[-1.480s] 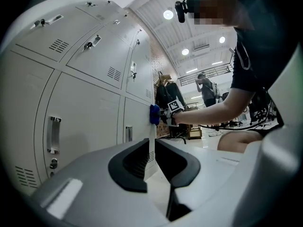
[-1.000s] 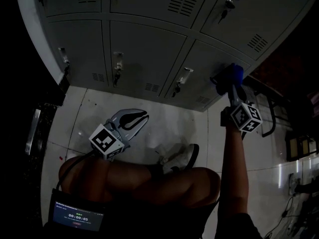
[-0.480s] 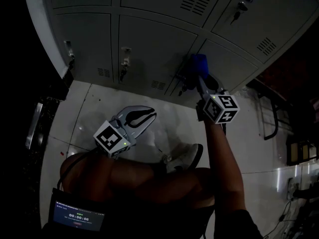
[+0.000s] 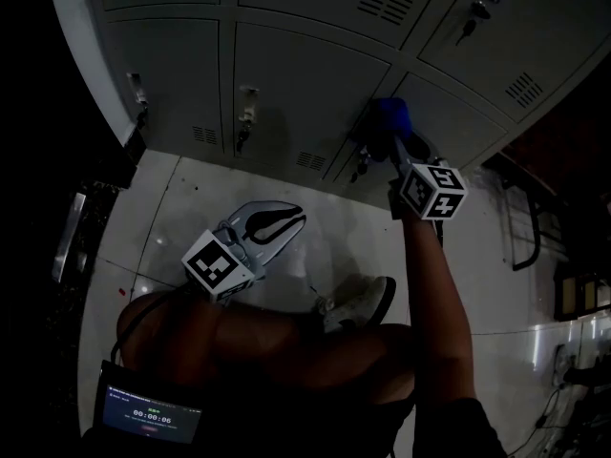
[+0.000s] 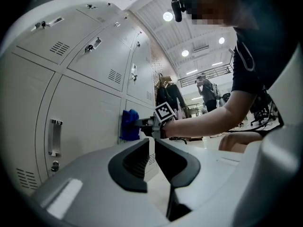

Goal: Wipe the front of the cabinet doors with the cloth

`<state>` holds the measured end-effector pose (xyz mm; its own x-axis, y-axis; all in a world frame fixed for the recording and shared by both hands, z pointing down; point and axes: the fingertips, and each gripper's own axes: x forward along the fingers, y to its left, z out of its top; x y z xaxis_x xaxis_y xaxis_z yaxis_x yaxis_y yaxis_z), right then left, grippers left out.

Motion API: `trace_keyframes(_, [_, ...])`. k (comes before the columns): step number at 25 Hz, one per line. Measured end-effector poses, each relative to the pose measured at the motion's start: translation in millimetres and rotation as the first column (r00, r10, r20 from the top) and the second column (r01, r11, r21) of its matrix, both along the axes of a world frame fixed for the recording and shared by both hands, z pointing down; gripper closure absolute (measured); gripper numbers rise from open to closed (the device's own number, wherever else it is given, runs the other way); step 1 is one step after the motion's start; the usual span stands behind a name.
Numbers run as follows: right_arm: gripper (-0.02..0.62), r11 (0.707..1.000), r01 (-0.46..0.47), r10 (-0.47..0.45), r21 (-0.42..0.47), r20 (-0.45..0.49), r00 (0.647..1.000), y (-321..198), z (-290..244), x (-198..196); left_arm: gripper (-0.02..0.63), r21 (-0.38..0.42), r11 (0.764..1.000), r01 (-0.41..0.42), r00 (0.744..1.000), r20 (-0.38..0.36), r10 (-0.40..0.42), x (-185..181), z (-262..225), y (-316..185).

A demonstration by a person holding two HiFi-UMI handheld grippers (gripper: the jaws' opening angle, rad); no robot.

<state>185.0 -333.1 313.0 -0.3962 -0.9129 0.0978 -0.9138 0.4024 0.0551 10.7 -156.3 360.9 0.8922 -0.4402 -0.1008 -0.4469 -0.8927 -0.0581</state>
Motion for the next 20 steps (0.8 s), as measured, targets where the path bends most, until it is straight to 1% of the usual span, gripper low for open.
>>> trace_keyframes(5, [0.514, 0.999, -0.052, 0.052, 0.011, 0.006, 0.999, 5.3, -2.2, 25.3, 0.561, -0.01, 1.0, 0.004, 1.0, 0.007, -0.004, -0.4, 2.2, -0.5])
trace_keyframes(12, [0.514, 0.988, -0.155, 0.155, 0.012, 0.019, 0.988, 16.7, -1.1, 81.6, 0.561, -0.016, 1.0, 0.002, 1.0, 0.011, -0.002, -0.6, 2.2, -0.8])
trace_keyframes(16, [0.514, 0.974, -0.228, 0.227, 0.015, 0.044, 0.973, 24.5, 0.5, 119.9, 0.561, -0.018, 1.0, 0.003, 1.0, 0.013, -0.003, -0.2, 4.3, -1.4])
trace_keyframes(20, [0.514, 0.95, -0.312, 0.31, 0.014, 0.078, 0.948, 33.2, 0.3, 163.1, 0.561, -0.022, 1.0, 0.005, 1.0, 0.018, -0.005, 0.2, 5.3, -1.7])
